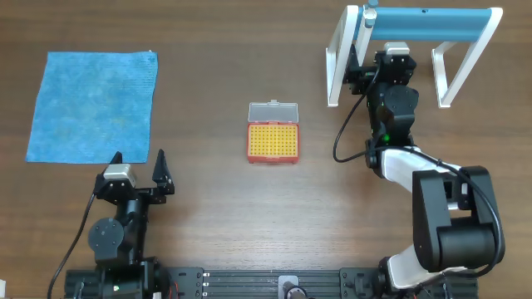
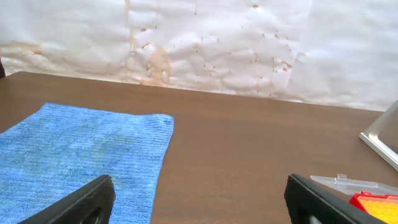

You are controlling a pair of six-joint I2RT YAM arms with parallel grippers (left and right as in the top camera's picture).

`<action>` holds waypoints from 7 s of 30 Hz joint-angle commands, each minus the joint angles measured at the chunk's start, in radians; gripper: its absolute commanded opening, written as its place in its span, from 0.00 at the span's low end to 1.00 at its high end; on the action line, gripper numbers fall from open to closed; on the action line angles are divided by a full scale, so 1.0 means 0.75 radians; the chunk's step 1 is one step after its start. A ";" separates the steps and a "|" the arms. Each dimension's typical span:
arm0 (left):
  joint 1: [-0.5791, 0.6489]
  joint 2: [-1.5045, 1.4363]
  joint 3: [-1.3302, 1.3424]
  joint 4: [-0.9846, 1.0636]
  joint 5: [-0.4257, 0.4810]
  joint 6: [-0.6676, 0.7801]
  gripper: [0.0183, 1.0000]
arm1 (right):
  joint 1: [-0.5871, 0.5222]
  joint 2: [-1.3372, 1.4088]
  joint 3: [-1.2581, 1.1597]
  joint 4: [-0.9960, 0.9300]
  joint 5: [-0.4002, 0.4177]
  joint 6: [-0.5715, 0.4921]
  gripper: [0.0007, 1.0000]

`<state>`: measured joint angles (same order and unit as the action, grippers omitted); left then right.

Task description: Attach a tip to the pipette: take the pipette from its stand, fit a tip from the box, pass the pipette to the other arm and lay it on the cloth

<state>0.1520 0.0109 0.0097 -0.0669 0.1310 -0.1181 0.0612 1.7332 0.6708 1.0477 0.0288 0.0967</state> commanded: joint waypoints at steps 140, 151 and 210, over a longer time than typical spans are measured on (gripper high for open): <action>0.007 -0.010 -0.006 -0.005 -0.011 -0.011 0.88 | 0.638 0.251 -0.195 0.547 -0.346 0.031 0.08; 0.007 -0.010 -0.006 -0.005 -0.011 -0.011 0.88 | 0.642 0.264 -0.193 0.552 -0.375 0.030 0.08; 0.007 -0.010 -0.006 -0.005 -0.011 -0.011 0.88 | 0.654 0.187 -0.193 0.554 -0.344 -0.036 0.08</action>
<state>0.1520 0.0109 0.0097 -0.0669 0.1310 -0.1181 0.5461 1.9034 0.5083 1.4528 -0.2382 0.0841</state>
